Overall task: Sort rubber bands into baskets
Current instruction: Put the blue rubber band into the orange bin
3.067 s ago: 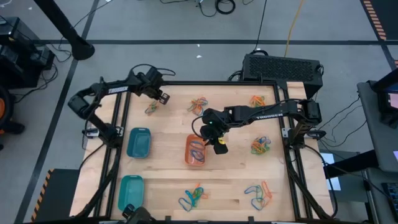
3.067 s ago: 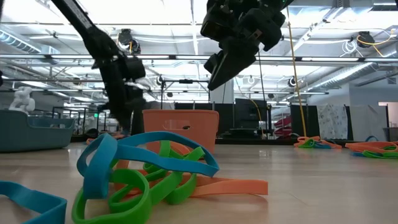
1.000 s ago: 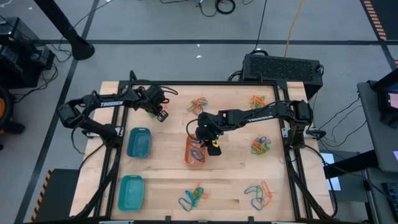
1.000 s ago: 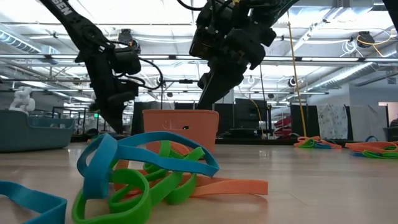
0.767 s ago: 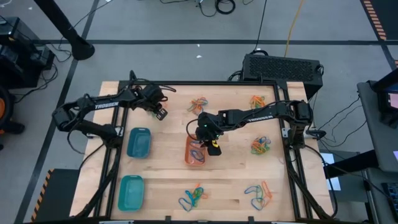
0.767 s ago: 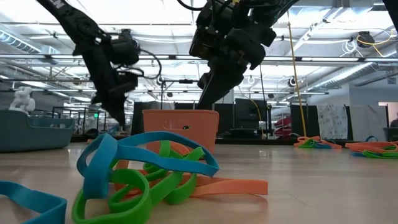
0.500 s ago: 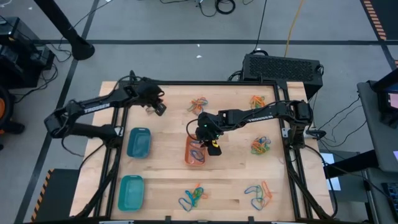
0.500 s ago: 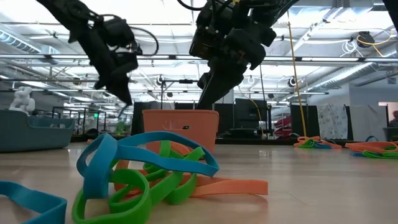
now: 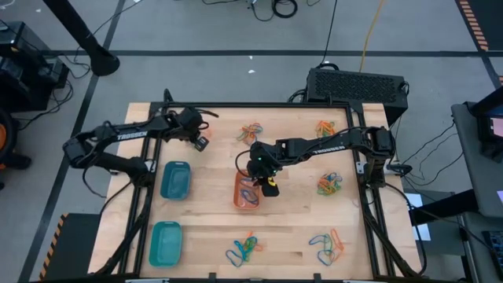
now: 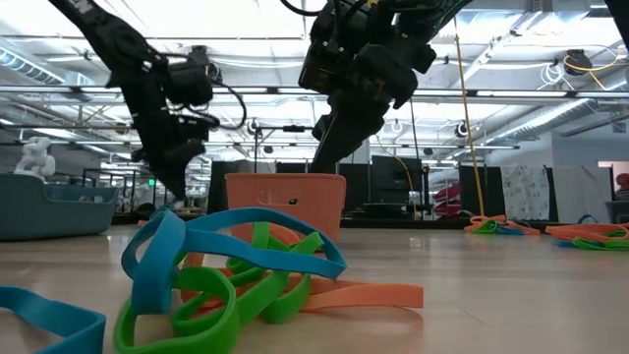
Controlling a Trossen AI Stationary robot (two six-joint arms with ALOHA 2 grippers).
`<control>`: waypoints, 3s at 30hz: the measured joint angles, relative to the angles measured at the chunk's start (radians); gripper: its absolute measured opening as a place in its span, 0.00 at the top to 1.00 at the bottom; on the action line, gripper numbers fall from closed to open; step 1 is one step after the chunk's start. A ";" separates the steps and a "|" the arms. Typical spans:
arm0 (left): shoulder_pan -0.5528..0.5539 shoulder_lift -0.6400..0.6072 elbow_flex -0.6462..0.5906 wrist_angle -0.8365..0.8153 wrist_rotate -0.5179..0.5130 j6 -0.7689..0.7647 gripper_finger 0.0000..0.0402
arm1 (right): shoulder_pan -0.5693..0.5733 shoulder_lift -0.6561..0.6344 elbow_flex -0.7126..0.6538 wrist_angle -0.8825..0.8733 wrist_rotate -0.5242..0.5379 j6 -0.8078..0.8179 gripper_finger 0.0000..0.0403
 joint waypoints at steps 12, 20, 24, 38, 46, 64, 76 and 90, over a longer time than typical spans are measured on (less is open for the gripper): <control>0.000 0.078 -0.001 -0.007 -0.049 0.006 0.99 | 0.000 0.000 0.000 0.000 0.000 -0.001 0.77; -0.001 0.071 0.012 0.004 -0.133 0.007 0.99 | 0.000 0.000 0.000 -0.001 0.000 -0.001 0.77; -0.001 0.072 0.026 0.012 -0.153 0.011 0.99 | 0.000 0.000 0.000 -0.001 0.000 -0.001 0.77; -0.066 -0.032 0.080 0.077 -0.205 0.036 0.99 | 0.000 0.000 0.000 -0.008 0.001 -0.008 0.77; -0.194 -0.141 0.065 0.078 -0.205 -0.003 0.99 | 0.000 0.000 0.000 -0.016 0.001 -0.008 0.77; -0.215 0.087 -0.069 0.079 -0.161 -0.132 0.99 | 0.000 0.000 0.000 -0.011 0.000 0.001 0.77; -0.205 0.100 -0.031 0.106 -0.385 -0.094 0.99 | 0.000 0.000 0.000 -0.013 0.001 -0.001 0.77; -0.269 -0.051 0.064 0.097 -0.328 -0.088 0.99 | 0.000 0.000 0.000 -0.019 0.001 -0.004 0.77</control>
